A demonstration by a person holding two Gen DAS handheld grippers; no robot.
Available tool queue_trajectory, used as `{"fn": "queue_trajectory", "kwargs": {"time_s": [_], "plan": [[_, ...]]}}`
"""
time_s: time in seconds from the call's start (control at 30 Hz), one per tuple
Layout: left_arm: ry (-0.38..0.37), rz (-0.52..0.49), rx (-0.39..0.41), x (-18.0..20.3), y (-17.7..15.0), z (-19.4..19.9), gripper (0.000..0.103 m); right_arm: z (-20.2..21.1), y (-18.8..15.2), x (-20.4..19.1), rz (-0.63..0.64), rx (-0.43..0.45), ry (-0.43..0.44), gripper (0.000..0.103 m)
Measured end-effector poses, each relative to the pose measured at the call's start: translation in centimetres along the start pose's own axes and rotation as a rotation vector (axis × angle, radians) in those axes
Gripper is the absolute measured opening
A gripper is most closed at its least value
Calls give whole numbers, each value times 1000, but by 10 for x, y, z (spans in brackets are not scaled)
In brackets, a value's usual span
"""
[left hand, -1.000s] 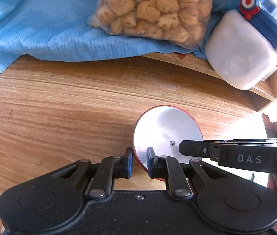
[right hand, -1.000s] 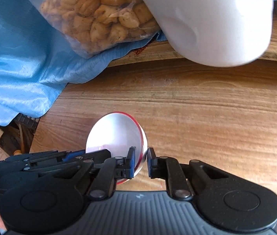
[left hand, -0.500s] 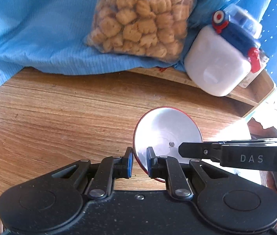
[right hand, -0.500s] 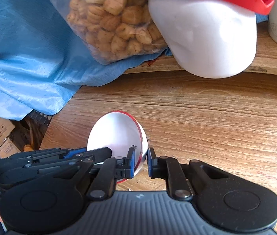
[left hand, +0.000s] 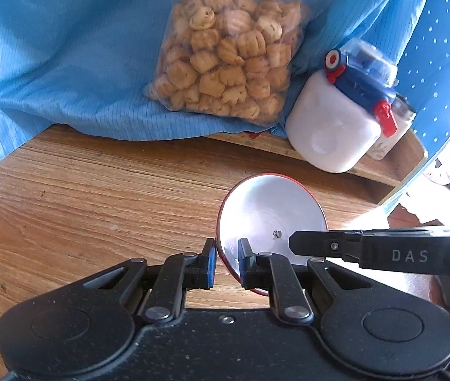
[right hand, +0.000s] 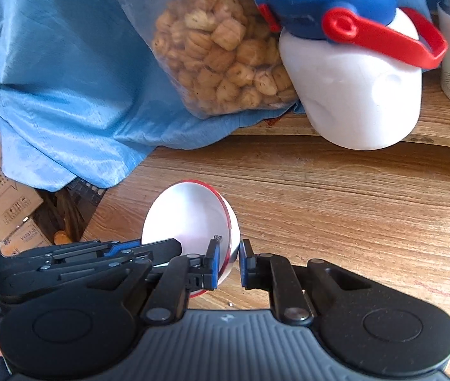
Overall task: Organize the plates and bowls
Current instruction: 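Lift the second white bowl with both grippers and carry it toward the steel bowl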
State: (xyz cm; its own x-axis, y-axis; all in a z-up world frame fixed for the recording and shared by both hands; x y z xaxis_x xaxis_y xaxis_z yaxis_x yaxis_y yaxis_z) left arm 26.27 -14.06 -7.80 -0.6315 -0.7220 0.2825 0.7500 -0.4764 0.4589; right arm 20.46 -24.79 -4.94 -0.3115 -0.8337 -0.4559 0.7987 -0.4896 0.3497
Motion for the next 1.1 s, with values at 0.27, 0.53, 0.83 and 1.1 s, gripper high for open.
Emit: {"fn": "queue_trajectory", "kwargs": {"time_s": [0.27, 0.53, 0.83, 1.1], "plan": [[-26, -15, 18, 10, -2, 7, 15, 13, -9, 2, 0, 10, 1, 15], [-33, -58, -13, 18, -13, 10, 15, 21, -22, 4, -18, 2, 8, 15], [-61, -77, -49, 28, -27, 15, 15, 35, -39, 7, -34, -14, 9, 15], [-75, -91, -78, 37, -38, 18, 15, 42, -57, 9, -45, -49, 12, 16]]}}
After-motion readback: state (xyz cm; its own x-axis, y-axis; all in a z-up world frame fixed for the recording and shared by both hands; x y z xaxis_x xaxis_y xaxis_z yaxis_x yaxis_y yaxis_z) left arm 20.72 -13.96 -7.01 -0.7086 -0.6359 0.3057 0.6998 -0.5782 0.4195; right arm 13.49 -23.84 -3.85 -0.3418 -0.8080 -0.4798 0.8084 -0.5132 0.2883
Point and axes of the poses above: each gripper's, at about its wrist camera, not at the fingertips, and z roughly against the way its jaws point, x to its right, y to its top, the point moved 5 cm from there along -z, roughly the way its jaws point, and after that the axes turned 9 degrees about -x, right-handed, at the moved point
